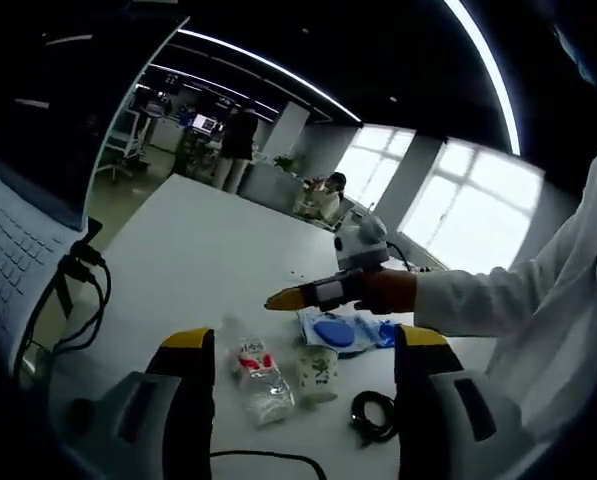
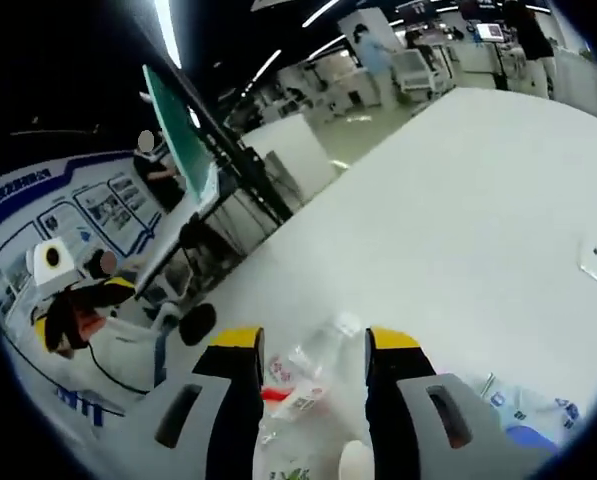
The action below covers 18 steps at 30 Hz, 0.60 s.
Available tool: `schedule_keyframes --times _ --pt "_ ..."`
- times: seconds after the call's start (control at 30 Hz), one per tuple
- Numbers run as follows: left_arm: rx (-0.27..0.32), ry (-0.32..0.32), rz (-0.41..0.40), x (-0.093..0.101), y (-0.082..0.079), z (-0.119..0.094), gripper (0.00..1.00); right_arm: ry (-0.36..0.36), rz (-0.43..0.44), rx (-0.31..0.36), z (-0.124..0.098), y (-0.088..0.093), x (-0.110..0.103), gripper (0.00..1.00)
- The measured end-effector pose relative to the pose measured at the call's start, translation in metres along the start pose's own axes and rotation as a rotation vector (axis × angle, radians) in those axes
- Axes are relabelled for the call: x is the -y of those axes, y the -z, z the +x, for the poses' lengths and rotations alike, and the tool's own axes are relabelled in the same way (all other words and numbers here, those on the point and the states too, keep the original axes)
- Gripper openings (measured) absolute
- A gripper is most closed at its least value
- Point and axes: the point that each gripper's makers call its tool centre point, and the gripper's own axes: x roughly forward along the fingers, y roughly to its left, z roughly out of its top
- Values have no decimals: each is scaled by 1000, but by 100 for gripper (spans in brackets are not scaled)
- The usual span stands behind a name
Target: Arrange the tabletop items into an orderly group along one side of the table until the central work area is clear of visible clutter.
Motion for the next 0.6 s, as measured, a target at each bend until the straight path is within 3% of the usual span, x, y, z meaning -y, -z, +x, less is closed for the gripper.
schedule_keyframes --times 0.23,0.6 --pt "2 1 -12 -5 8 5 73 1 35 -29 20 8 4 37" --pt "1 13 -36 -7 18 12 73 -5 193 -39 36 17 10 35"
